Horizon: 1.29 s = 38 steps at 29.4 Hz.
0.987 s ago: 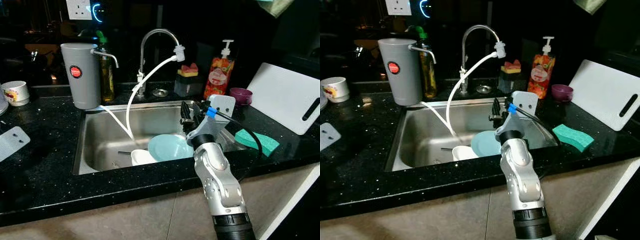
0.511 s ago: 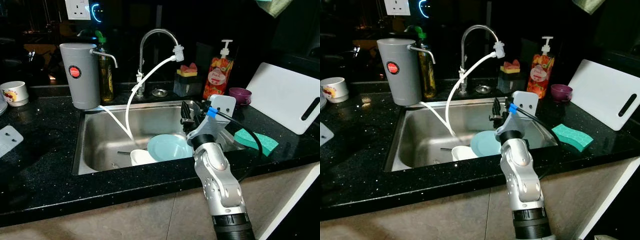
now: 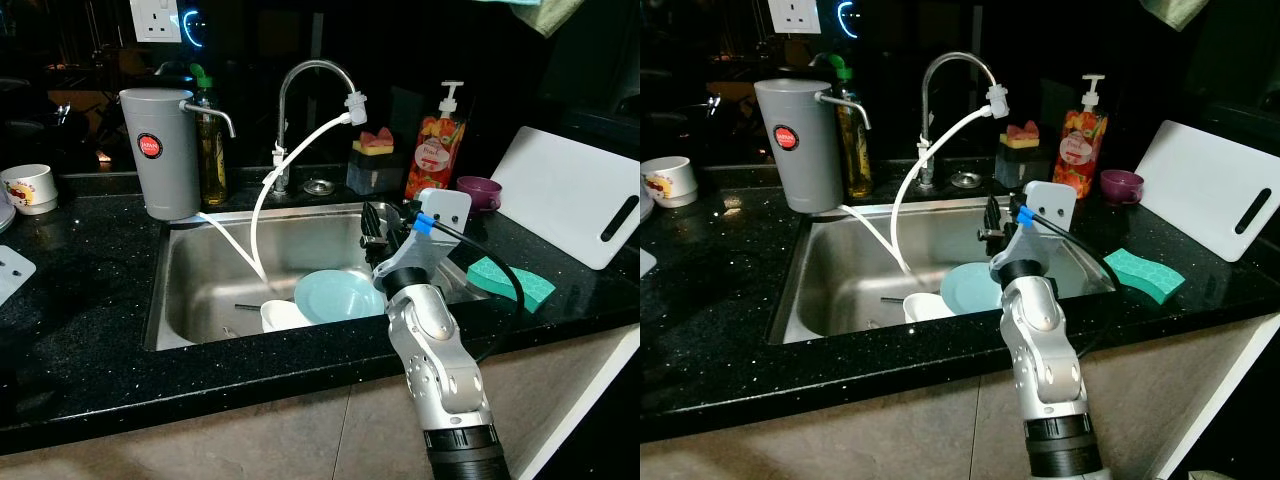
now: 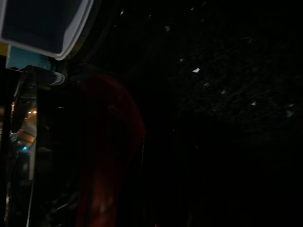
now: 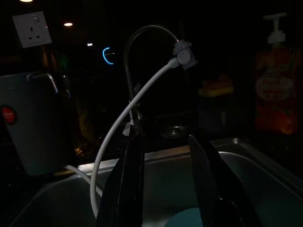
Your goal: Kitchen organization
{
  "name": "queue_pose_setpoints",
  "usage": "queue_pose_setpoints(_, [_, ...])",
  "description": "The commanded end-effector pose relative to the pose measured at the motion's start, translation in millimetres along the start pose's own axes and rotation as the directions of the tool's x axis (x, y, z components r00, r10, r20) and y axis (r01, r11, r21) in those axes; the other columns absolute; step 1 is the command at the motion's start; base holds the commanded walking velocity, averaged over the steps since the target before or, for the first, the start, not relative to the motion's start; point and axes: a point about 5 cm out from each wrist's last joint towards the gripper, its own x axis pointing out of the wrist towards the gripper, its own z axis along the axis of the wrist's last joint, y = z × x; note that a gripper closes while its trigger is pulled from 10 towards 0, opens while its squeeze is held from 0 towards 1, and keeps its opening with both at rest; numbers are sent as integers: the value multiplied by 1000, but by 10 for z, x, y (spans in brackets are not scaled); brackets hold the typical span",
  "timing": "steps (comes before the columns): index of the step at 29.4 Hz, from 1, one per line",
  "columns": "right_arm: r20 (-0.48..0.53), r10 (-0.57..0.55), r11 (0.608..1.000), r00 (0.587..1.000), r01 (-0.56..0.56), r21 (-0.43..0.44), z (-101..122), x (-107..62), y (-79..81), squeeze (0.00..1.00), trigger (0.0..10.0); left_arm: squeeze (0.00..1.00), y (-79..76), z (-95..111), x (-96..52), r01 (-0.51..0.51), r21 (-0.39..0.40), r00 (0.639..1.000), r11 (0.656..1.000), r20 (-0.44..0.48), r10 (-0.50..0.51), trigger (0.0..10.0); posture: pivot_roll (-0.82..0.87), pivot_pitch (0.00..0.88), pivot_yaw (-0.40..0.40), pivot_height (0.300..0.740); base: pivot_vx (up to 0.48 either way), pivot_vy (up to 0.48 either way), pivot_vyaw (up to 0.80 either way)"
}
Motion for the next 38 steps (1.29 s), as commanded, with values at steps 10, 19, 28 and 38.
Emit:
queue_pose_setpoints(10, [-10,2,1000,1000,-1,15,-23,24,12,0,10000,0,-66,-16,50,-66,-51,998,997,-17,65,10000,188,46,-47,740,0,0,0])
queue_pose_setpoints(19, [-10,2,1000,1000,-1,16,-23,23,10,0,10000,0,-146,-68,73,-84,-91,996,992,-41,80,10000,188,46,-45,740,0,0,0])
queue_pose_setpoints(28, [-10,0,1000,1000,0,25,-25,26,16,0,10000,0,-123,-161,80,-83,-121,994,989,-81,74,10000,195,48,-45,740,0,0,0])
queue_pose_setpoints(38, [-9,1,1000,1000,0,30,-18,36,12,0,10000,0,-67,-206,83,-87,-198,993,976,-98,68,3647,199,46,-49,740,0,0,0])
